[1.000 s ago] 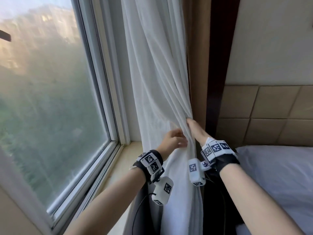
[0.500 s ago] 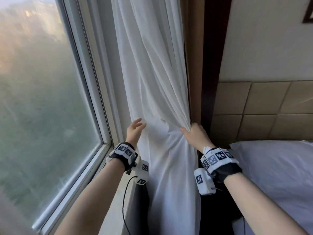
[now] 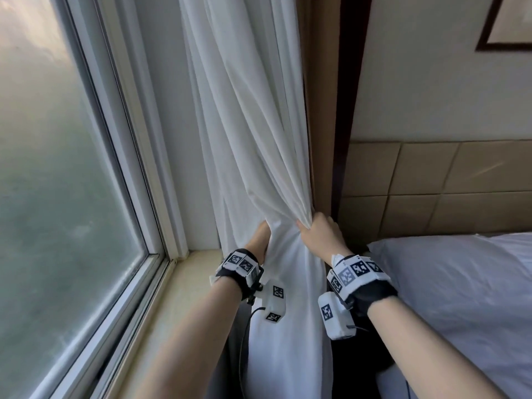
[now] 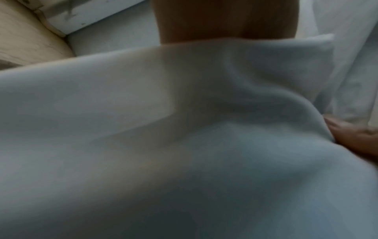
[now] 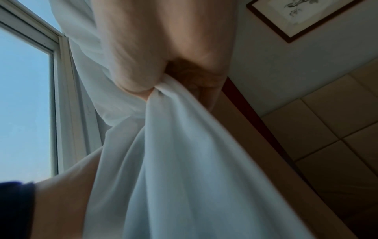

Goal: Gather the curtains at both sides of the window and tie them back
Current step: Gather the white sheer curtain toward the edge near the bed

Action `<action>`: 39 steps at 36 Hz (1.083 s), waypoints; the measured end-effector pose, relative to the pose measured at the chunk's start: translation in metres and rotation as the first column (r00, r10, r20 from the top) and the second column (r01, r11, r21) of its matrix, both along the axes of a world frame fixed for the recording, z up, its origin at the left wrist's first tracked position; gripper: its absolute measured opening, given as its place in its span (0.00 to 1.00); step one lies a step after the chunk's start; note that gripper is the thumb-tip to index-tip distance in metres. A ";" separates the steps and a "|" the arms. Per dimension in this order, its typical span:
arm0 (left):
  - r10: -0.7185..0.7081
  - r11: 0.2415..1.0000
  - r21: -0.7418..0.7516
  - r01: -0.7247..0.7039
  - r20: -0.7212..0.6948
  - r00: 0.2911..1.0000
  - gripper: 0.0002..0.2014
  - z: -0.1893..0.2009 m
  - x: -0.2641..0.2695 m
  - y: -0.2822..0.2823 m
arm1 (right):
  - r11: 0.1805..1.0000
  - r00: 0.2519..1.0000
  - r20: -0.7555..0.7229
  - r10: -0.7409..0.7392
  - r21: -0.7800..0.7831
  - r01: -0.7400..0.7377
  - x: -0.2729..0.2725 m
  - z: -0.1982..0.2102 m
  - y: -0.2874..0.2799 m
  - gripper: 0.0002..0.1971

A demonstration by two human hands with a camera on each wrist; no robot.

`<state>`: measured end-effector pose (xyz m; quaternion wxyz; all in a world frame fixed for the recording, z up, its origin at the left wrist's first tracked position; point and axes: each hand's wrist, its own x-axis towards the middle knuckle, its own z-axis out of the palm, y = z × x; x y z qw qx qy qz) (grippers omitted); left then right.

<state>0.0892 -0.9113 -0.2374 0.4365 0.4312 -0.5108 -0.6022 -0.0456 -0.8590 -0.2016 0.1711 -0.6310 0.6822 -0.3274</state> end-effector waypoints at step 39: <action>-0.063 0.968 -0.245 0.051 -0.041 0.997 0.09 0.011 -0.017 0.082 | 0.913 0.627 0.764 0.151 0.136 -0.386 -0.017 0.011 0.009 0.26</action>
